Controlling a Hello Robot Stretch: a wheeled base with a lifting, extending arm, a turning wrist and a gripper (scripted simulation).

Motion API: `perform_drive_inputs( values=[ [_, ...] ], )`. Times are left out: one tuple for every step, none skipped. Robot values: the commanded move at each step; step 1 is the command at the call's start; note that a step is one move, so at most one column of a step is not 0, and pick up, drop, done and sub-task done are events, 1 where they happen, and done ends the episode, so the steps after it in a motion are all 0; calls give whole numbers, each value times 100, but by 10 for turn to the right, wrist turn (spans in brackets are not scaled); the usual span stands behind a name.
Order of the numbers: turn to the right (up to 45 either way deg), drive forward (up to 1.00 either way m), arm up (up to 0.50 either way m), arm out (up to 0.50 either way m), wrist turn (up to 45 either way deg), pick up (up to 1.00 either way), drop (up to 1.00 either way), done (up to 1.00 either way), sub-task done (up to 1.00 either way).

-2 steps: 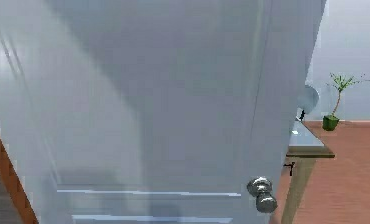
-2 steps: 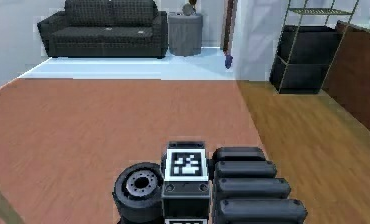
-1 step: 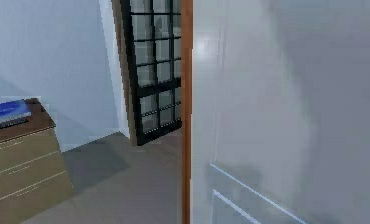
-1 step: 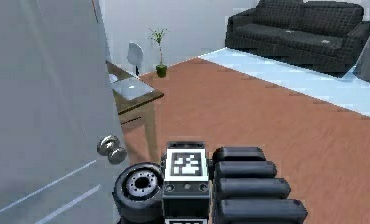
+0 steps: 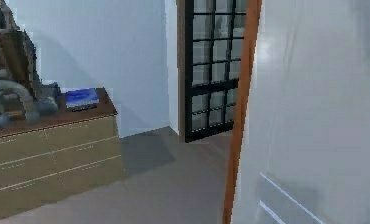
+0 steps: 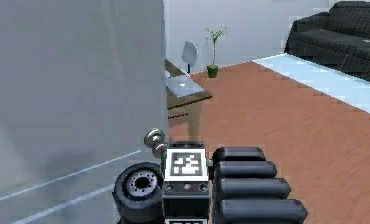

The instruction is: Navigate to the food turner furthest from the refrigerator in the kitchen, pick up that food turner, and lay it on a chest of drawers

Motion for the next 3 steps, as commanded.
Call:
perform_drive_inputs(
  values=[
    [0, 30, 0, 0, 0, 0, 0, 0, 0],
    [-240, 0, 0, 0, 0, 0, 0, 0, 0],
    [0, 45, 0, 0, 0, 0, 0, 0, 0]
  ],
)
